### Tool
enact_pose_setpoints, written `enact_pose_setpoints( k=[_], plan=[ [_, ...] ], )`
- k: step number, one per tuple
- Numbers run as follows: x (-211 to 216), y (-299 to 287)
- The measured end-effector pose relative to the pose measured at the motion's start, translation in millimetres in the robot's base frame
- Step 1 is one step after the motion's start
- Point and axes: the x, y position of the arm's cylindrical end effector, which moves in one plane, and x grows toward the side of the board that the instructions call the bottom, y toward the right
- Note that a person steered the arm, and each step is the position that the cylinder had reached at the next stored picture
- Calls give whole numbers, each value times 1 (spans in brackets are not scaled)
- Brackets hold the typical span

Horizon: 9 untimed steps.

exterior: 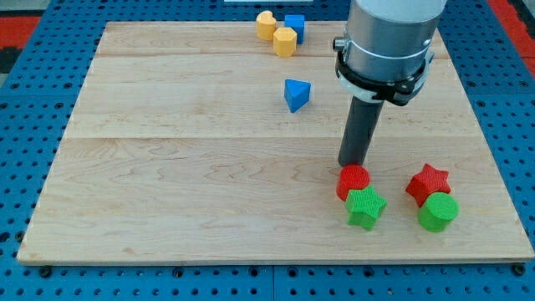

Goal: Push the red circle and green star into the green circle red star

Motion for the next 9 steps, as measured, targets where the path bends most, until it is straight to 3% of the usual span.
enact_pose_setpoints(
  k=[2, 3, 8, 9],
  plan=[
    [32, -45],
    [71, -21],
    [82, 30],
    [95, 15]
  ],
)
